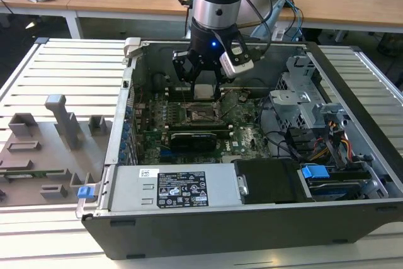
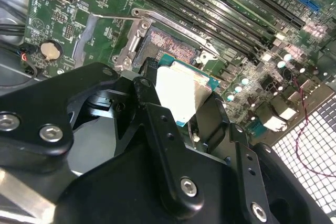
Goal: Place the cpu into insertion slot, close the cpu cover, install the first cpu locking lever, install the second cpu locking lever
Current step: 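Place the cpu into insertion slot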
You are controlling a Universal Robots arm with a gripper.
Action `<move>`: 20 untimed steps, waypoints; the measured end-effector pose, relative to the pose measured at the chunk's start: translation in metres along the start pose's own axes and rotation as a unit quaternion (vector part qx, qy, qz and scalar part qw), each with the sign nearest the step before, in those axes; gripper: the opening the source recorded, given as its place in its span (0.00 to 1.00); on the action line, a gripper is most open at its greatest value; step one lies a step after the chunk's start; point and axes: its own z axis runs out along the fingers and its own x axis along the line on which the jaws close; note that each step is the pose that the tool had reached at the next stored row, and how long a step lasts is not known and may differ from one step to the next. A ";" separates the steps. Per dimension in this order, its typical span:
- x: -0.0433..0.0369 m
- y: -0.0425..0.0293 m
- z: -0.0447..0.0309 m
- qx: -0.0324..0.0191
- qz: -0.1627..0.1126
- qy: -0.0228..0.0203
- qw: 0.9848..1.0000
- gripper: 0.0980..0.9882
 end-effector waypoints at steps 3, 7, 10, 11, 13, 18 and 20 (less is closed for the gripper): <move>0.0000 -0.0002 0.0023 0.000 0.000 0.000 1.000 0.50; -0.0001 -0.0004 0.0050 0.000 0.000 0.000 1.000 0.50; -0.0001 -0.0005 0.0070 0.000 0.000 0.000 1.000 0.50; -0.0001 -0.0006 0.0078 0.000 0.000 0.000 1.000 0.50; -0.0002 -0.0007 0.0089 0.000 0.000 0.000 1.000 0.50; -0.0002 -0.0009 0.0122 0.000 0.000 0.000 1.000 0.50; -0.0003 -0.0010 0.0130 0.000 0.000 0.000 1.000 0.50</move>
